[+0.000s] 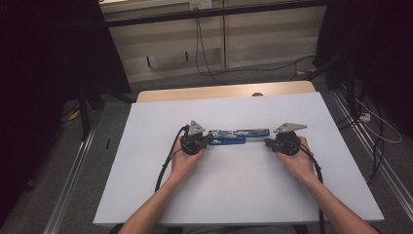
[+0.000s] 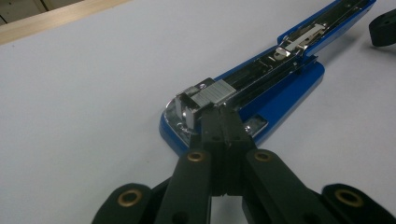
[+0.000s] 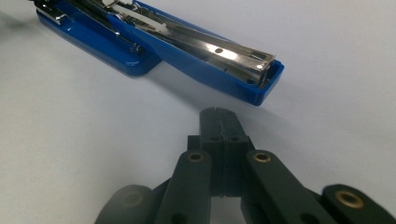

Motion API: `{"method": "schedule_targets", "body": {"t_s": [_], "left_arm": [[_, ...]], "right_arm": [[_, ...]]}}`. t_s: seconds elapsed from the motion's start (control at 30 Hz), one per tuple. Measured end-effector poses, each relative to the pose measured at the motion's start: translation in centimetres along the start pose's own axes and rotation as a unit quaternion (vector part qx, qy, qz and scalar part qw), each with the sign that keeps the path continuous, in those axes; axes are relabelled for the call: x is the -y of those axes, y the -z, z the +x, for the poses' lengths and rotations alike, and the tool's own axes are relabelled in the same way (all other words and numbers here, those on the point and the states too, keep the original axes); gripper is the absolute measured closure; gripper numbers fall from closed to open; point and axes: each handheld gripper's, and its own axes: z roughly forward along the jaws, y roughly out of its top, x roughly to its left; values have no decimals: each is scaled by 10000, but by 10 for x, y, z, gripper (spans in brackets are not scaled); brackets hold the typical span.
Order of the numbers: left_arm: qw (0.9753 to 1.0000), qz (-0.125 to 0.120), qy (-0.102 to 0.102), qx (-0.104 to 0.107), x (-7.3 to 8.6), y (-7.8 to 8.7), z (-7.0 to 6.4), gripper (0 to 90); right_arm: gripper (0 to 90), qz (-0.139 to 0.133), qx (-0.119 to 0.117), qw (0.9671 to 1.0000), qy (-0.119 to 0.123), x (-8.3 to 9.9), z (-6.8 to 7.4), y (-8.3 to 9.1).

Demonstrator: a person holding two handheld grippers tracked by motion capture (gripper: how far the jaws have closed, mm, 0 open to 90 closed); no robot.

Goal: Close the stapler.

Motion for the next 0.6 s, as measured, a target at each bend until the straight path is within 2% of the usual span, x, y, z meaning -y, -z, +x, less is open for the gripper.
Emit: {"method": "schedule_targets", "body": {"t_s": [0.07,0.17,0.37,0.6], "left_arm": [[10000,3,-25,-54,0,0,0,900],[10000,-26,3,-17,0,0,0,900],[9997,26,-178,-147,-1,0,-3,900],[9998,2,-140,-111,0,0,-2,900]], "right_arm": [[900,51,7,10000,-18,0,-1,-2],[900,86,41,9999,-33,-1,-2,-3],[900,101,40,9999,-41,-3,-4,-6],[900,111,69,9999,-9,-4,-4,-7]]}}
